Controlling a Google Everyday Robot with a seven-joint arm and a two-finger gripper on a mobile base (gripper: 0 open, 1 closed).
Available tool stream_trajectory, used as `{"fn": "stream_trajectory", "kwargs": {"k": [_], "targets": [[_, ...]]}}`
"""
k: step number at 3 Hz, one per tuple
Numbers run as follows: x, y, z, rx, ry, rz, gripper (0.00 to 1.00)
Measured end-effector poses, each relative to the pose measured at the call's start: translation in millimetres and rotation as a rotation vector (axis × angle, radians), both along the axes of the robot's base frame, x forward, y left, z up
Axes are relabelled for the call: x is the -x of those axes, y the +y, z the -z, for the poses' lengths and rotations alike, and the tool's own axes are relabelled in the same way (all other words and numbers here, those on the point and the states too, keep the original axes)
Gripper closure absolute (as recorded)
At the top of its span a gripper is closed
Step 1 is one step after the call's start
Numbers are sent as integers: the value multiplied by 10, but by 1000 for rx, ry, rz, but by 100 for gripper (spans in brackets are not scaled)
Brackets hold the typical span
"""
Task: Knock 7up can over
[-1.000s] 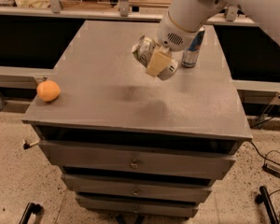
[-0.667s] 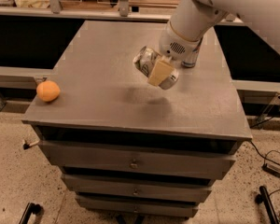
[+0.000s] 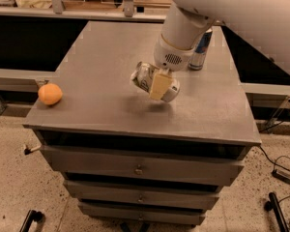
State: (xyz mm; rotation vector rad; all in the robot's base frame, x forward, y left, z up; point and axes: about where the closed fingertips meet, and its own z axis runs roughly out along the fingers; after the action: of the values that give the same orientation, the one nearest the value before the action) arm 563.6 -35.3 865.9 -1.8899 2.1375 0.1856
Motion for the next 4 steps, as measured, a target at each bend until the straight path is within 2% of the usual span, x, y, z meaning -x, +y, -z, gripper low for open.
{"fn": "stream_trajectory", "kwargs": {"k": [2,3,4], "targets": [[1,15,-3,-11,1,1,13],[6,24,-1,-11,0,-1,0],[6,23,-2,-11,0,-1,0]]}}
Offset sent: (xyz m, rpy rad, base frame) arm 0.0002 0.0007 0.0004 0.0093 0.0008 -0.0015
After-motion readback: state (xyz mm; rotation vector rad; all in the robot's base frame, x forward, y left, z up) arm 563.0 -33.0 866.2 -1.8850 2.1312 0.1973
